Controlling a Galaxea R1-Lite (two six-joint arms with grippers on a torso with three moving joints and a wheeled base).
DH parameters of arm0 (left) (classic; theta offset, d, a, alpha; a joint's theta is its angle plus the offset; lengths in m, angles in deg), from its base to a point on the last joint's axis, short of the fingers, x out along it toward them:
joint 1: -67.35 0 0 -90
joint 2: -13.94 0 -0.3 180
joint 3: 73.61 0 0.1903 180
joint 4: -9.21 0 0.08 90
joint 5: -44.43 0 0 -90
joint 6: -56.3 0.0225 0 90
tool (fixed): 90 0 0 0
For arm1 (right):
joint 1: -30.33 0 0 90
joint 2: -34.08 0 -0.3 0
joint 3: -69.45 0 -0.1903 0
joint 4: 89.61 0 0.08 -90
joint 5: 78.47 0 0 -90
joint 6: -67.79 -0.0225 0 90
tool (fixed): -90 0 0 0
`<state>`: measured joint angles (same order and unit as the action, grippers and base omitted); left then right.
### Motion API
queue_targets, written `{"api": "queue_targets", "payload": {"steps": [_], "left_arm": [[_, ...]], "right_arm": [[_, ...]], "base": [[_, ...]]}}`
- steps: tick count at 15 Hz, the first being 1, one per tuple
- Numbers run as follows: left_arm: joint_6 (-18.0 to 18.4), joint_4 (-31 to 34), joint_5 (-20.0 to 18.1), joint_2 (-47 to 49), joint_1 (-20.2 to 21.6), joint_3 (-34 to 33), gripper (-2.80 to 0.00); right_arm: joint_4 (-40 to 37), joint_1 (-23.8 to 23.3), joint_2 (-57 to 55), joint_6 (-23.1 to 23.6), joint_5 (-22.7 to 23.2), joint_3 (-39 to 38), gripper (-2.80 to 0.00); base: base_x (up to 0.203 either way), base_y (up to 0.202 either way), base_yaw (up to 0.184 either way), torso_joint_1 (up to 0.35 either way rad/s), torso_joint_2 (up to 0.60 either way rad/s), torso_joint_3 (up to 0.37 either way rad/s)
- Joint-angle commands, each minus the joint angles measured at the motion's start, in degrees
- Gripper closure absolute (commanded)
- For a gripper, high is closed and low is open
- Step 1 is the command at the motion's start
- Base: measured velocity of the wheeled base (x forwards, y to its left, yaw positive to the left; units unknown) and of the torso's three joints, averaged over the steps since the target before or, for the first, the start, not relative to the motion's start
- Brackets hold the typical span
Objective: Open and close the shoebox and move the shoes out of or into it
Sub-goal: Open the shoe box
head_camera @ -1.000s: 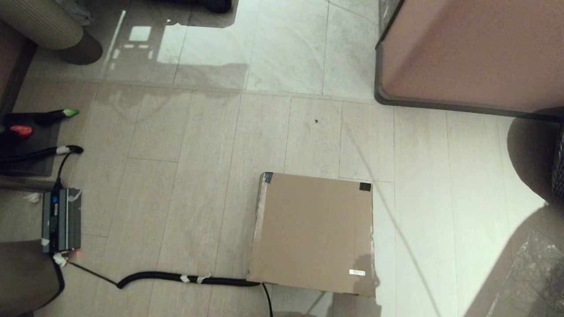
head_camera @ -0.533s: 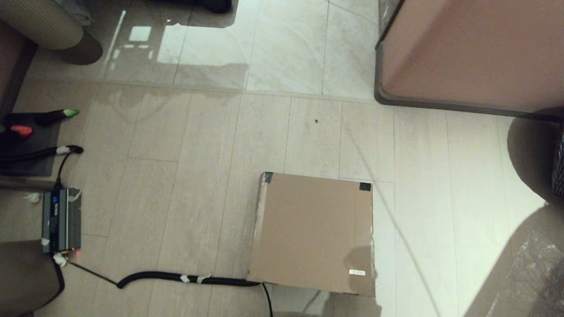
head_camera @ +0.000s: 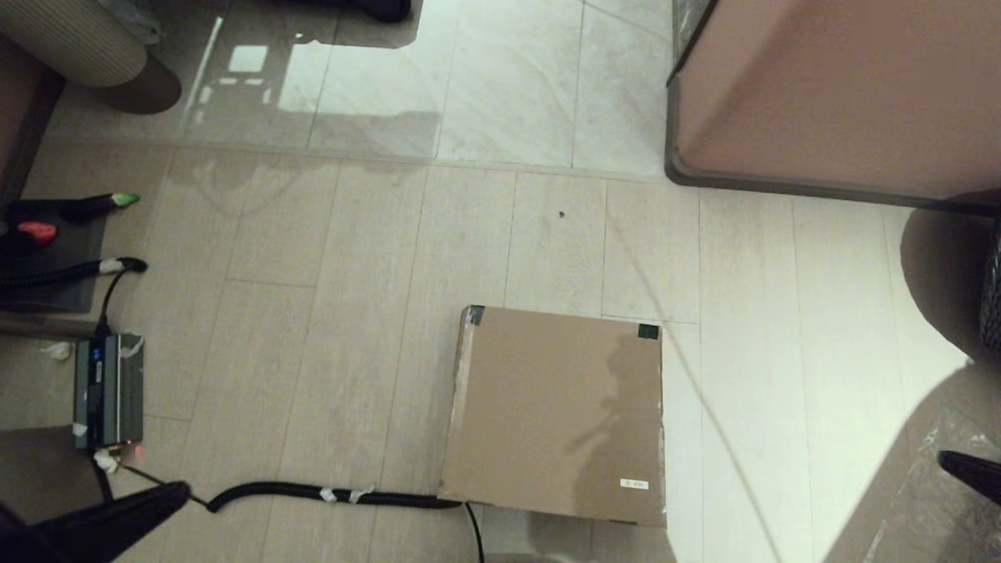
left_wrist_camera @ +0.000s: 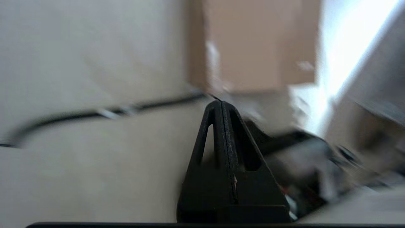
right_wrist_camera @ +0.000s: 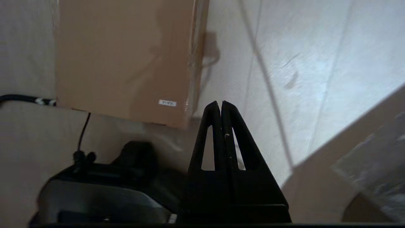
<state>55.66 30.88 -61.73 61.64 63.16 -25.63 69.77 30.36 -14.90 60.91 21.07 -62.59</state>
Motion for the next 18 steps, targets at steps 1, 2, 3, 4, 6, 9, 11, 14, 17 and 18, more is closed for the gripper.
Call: {"api": "queue_targets", "payload": {"steps": [1, 2, 3, 4, 6, 9, 11, 14, 17, 18], "left_arm": [[-0.5, -1.8, -3.5, 16.6, -0.4, 1.1, 0.0], [-0.9, -4.8, -5.1, 22.5, -0.5, 1.5, 0.0], [-1.1, -8.7, -6.2, 28.8, -0.6, 1.9, 0.0], [-1.3, -13.5, -7.0, 35.2, -0.8, 2.4, 0.0], [-1.7, -23.7, -8.0, 47.1, -1.7, 3.6, 0.0], [-3.8, -35.3, -8.9, 60.9, -5.1, 7.0, 0.0], [-4.5, -40.9, -9.0, 68.6, -6.7, 10.6, 0.0], [-4.6, -46.1, -8.7, 78.2, -8.5, 17.3, 0.0], [-4.4, -52.0, -6.4, 84.4, -10.2, 22.2, 0.0], [-4.4, -52.2, -5.1, 85.3, -10.5, 23.0, 0.0]], "right_arm": [[4.3, 0.0, -19.3, -1.4, 1.1, 1.3, 0.0], [8.6, 0.0, -25.8, -2.4, 2.0, 1.9, 0.0], [13.5, 0.1, -32.4, -3.3, 2.7, 2.7, 0.0], [18.8, 0.2, -38.5, -3.9, 3.2, 3.4, 0.0], [28.5, 1.2, -48.8, -5.1, 4.0, 4.6, 0.0], [38.5, 3.8, -60.9, -7.0, 4.6, 5.5, 0.0], [44.5, 5.5, -67.9, -7.9, 4.8, 5.8, 0.0], [50.0, 6.9, -74.3, -8.3, 4.9, 6.3, 0.0], [50.7, 7.0, -75.6, -8.4, 4.8, 6.4, 0.0], [51.0, 7.0, -76.0, -8.3, 4.6, 6.3, 0.0]], "base": [[0.0, 0.0, 0.0, 0.0, 0.0, 0.0], [0.0, 0.0, 0.0, 0.0, 0.0, 0.0], [0.0, 0.0, 0.0, 0.0, 0.0, 0.0], [0.0, 0.0, 0.0, 0.0, 0.0, 0.0], [0.0, 0.0, 0.0, 0.0, 0.0, 0.0], [0.0, 0.0, 0.0, 0.0, 0.0, 0.0], [0.0, 0.0, 0.0, 0.0, 0.0, 0.0], [0.0, 0.0, 0.0, 0.0, 0.0, 0.0], [0.0, 0.0, 0.0, 0.0, 0.0, 0.0], [0.0, 0.0, 0.0, 0.0, 0.0, 0.0]]}}
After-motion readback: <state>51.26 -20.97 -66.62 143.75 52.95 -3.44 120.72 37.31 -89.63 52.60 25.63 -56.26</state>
